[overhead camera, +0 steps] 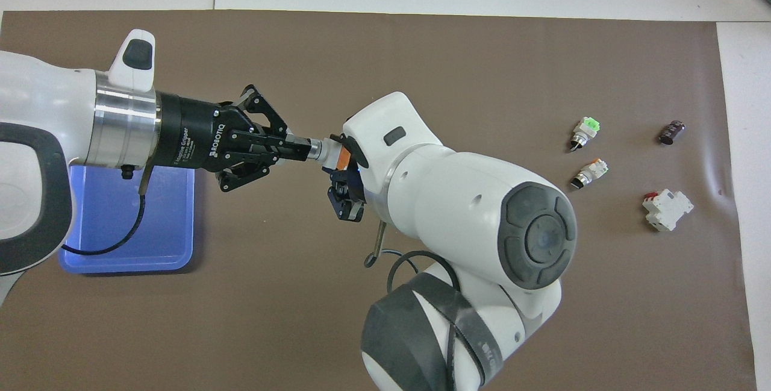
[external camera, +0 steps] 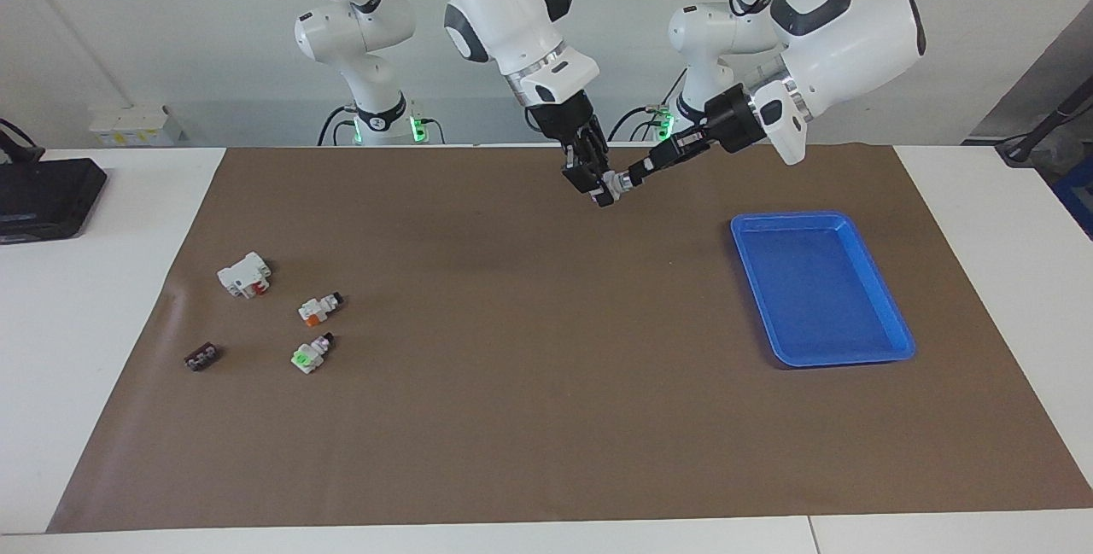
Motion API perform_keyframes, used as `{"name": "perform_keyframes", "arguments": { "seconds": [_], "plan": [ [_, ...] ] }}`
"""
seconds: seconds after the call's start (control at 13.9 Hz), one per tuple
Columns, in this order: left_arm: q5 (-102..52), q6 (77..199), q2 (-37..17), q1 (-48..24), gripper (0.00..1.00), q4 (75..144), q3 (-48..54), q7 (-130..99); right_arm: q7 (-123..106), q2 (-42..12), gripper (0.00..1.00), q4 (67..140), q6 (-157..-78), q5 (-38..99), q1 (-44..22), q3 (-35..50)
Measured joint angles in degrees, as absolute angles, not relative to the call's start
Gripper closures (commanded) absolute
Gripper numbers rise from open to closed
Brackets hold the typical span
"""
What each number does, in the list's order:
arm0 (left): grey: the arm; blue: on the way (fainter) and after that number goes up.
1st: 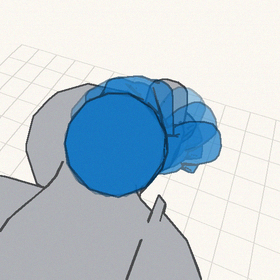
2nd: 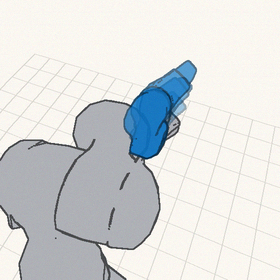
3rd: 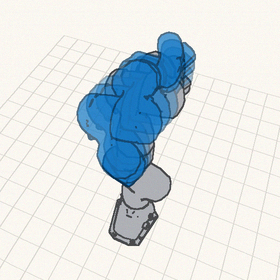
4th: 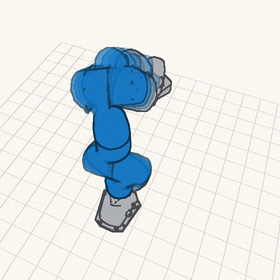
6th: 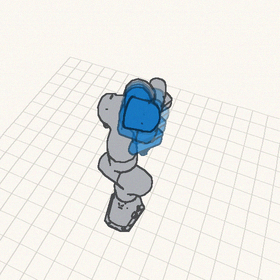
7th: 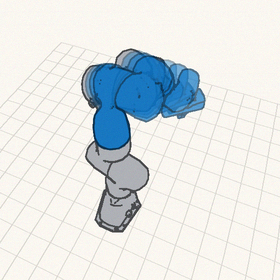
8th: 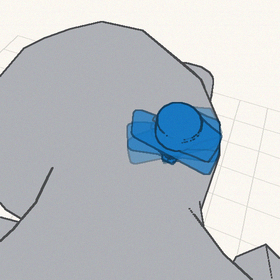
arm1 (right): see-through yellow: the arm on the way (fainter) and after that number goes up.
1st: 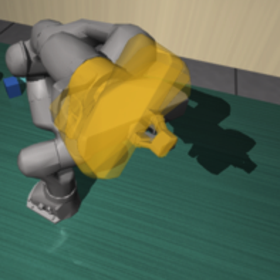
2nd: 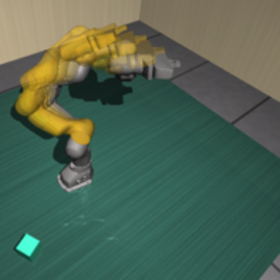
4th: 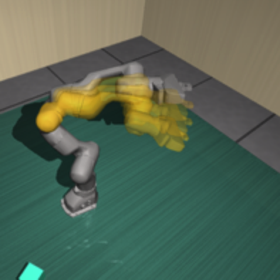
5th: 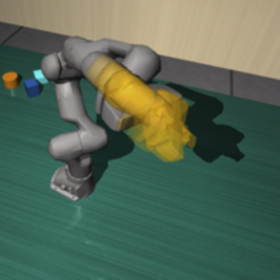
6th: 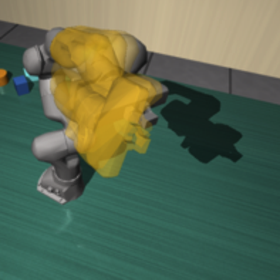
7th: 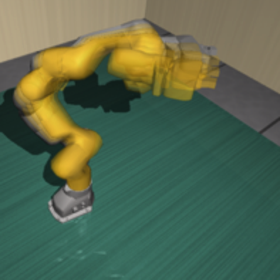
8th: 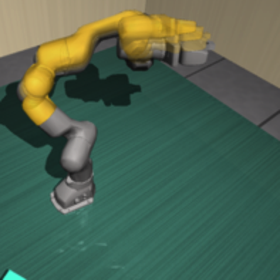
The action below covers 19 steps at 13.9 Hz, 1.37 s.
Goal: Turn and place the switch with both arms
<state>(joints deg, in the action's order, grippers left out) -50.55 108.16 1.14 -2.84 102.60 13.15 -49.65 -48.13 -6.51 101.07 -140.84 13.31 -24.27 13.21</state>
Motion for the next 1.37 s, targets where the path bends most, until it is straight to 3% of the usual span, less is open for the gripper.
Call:
{"name": "perform_keyframes", "arguments": {
  "seconds": [1.37],
  "plan": [
    [-50.7, 117.1, 3.0, -4.5, 1.0, 106.2, 13.3, -100.9, -48.1, -7.7, 1.0, 100.8, -142.5, 12.2, -24.1, 13.0]
  ]
}}
